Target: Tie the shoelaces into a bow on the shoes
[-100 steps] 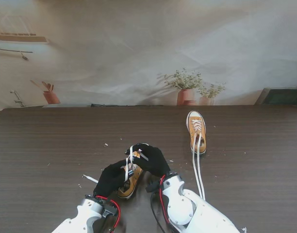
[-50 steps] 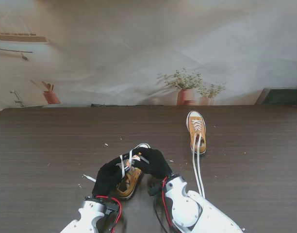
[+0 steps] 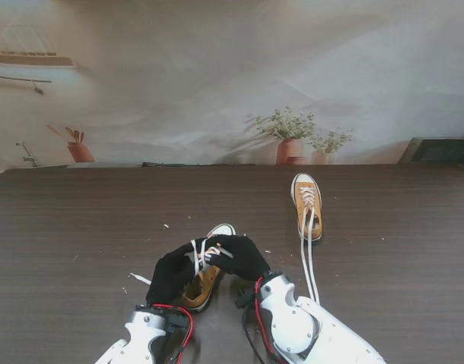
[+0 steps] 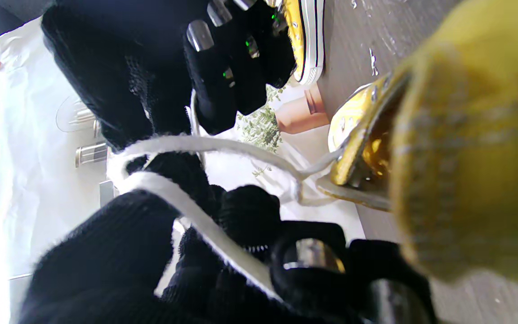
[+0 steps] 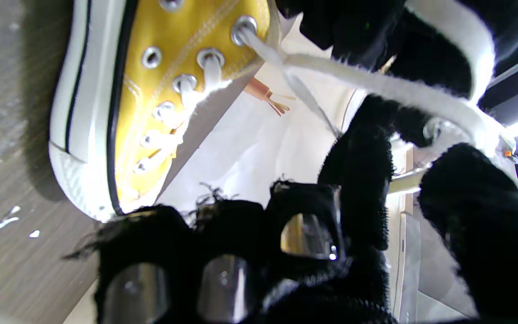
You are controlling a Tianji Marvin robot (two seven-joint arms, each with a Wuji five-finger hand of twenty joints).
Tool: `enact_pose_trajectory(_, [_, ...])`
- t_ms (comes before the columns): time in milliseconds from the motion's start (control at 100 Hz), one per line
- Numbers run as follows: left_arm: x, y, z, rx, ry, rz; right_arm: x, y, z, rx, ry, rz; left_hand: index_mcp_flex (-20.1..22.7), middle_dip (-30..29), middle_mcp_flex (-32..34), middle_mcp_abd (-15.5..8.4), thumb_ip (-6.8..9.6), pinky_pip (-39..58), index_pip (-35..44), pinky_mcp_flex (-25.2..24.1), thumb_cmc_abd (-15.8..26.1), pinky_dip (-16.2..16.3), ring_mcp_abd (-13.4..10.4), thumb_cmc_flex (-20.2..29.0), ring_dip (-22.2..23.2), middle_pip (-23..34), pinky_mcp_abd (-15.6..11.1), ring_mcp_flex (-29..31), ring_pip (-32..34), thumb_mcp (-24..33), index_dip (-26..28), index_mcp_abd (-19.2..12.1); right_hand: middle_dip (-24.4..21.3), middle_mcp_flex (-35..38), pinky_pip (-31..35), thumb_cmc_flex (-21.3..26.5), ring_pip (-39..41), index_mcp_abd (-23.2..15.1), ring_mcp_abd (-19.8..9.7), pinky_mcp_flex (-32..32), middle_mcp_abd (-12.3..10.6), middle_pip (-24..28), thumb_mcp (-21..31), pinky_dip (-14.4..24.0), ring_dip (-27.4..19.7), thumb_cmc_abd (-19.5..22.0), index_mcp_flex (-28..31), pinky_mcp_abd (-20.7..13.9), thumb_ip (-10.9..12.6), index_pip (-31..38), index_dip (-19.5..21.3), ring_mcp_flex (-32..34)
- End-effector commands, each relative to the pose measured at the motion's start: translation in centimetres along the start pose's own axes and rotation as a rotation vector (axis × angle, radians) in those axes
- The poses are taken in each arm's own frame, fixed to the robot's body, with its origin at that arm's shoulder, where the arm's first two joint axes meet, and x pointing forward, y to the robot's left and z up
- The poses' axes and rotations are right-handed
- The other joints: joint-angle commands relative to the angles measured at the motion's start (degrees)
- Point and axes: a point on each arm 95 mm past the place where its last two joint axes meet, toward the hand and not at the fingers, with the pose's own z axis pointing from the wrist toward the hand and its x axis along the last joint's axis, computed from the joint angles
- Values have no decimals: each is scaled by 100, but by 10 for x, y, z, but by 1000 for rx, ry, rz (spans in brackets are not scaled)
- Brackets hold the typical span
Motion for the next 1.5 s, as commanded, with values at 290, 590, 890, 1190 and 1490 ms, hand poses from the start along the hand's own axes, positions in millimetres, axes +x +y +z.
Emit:
enact_pose_trajectory(290, [6,-1,2,-16,41,88,2,-4,-3,75,-6,-47,89,16,176,222,-146,1320,-70,145,-48,-63,16,6,-91,-58,-291,112,76,49,7,-254,37,338,1642,-242,463,308,-159,168,168,235,-304,37,50,-56,258,-12,115,-212,123,55])
enact_pose_trajectory(590, [3,-3,3,-32,75,208,4,-2,-3,89,-11,-49,205,-1,222,219,-139,1320,-23,134,-91,-105,23,35,-92,-61,-255,112,81,67,23,-324,12,339,1638,-153,439,317,-135,165,158,172,-230,30,12,-255,673,-15,106,-23,206,56])
enact_pose_trajectory(890, [6,-3,3,-49,95,222,5,-4,-3,90,-6,-32,244,-8,227,217,-142,1320,-7,137,-88,-144,-15,30,-97,-63,-255,113,74,76,29,-348,10,340,1569,1211,445,-48,-84,151,157,163,-123,-32,-48,-935,331,19,-739,1443,-1163,52])
enact_pose_trajectory(1190, [7,-3,1,-95,141,302,6,-6,-1,84,-10,-13,263,-13,230,235,-143,1320,0,140,-74,-151,-47,15,-99,-66,-286,113,76,65,33,-383,-19,342,1414,860,423,-58,-123,139,129,141,-158,-62,-104,-1384,656,59,-946,1443,-1239,55])
enact_pose_trajectory(1490, [7,-6,1,-133,185,375,7,-3,-1,73,-13,-2,245,-14,233,53,-144,1320,-7,141,-79,-170,-70,-1,-100,-64,-319,114,78,67,31,-406,-29,342,1404,266,439,-20,-105,141,151,157,-171,-52,-110,-1096,968,64,-890,1095,-1102,52])
